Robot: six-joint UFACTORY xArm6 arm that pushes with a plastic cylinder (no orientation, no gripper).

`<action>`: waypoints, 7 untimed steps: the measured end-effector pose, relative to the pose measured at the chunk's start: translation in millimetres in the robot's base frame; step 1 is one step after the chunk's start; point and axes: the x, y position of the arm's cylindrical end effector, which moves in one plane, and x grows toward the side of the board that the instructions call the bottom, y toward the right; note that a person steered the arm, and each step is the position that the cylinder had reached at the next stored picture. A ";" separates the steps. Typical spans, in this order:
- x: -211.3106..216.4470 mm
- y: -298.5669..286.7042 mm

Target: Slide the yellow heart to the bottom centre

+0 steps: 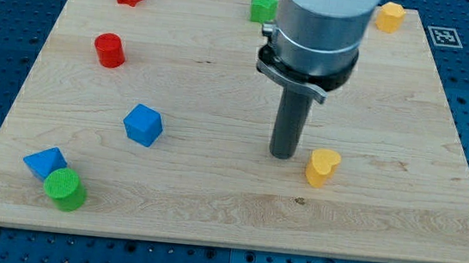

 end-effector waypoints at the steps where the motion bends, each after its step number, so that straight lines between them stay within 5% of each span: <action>1: -7.1 22.3; 3: 8.9 76.8; 7: 77.3 18.7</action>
